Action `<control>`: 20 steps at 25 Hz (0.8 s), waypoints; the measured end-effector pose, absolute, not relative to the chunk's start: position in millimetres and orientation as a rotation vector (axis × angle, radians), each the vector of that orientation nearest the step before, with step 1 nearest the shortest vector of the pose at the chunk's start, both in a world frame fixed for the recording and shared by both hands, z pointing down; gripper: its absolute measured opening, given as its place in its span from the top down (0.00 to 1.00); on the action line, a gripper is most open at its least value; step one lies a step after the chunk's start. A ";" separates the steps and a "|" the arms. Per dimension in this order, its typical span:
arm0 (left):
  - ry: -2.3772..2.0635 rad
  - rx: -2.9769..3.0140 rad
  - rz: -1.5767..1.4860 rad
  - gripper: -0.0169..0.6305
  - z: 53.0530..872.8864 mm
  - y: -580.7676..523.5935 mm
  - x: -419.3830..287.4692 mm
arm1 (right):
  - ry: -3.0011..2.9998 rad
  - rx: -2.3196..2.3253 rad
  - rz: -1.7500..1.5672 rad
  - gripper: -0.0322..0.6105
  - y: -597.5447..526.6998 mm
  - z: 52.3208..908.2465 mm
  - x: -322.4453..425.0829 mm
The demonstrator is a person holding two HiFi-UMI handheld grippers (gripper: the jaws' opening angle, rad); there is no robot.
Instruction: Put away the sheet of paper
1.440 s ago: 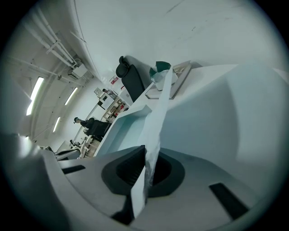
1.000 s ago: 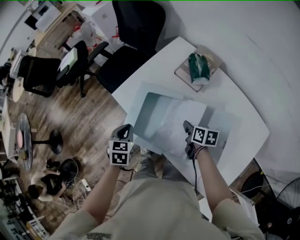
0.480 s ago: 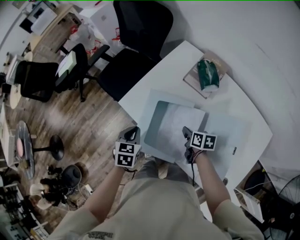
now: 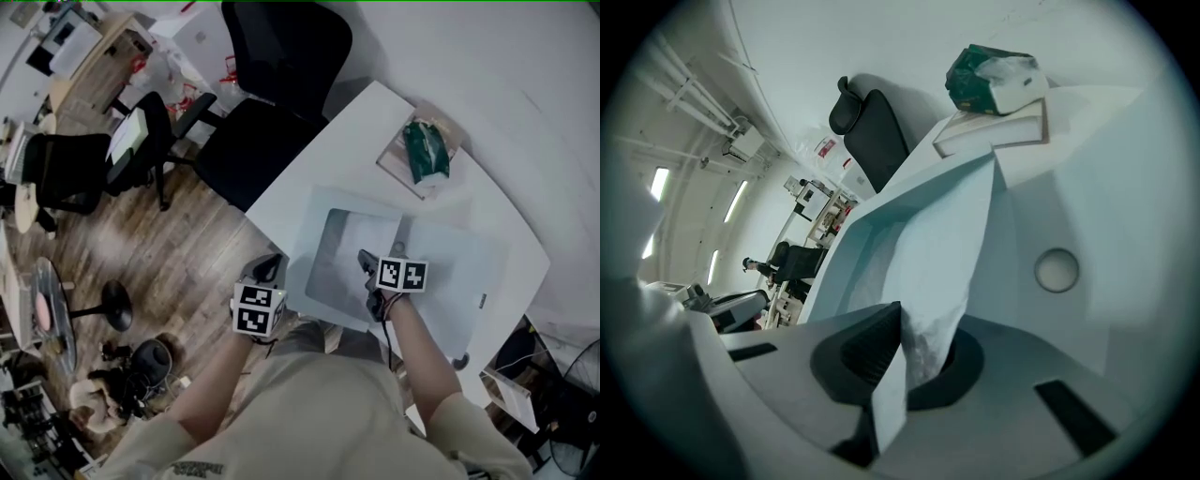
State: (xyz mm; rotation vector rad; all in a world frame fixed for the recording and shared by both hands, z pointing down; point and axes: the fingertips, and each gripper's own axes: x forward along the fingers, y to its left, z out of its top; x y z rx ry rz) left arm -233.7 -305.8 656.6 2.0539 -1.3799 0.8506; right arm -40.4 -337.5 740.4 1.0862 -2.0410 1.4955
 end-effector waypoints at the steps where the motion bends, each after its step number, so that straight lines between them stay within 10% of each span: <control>1: -1.373 2.058 0.845 0.93 653.8 -307.4 -235.8 | -2.041 1.083 1.495 0.91 -338.3 741.0 -44.7; 15: -1.343 2.196 0.885 0.93 619.6 -305.0 -226.3 | -2.030 1.047 1.467 0.91 -325.3 748.4 -74.2; 20: -1.348 2.191 0.847 0.93 610.8 -299.0 -223.6 | -2.015 0.992 1.274 0.58 -313.8 737.8 -70.6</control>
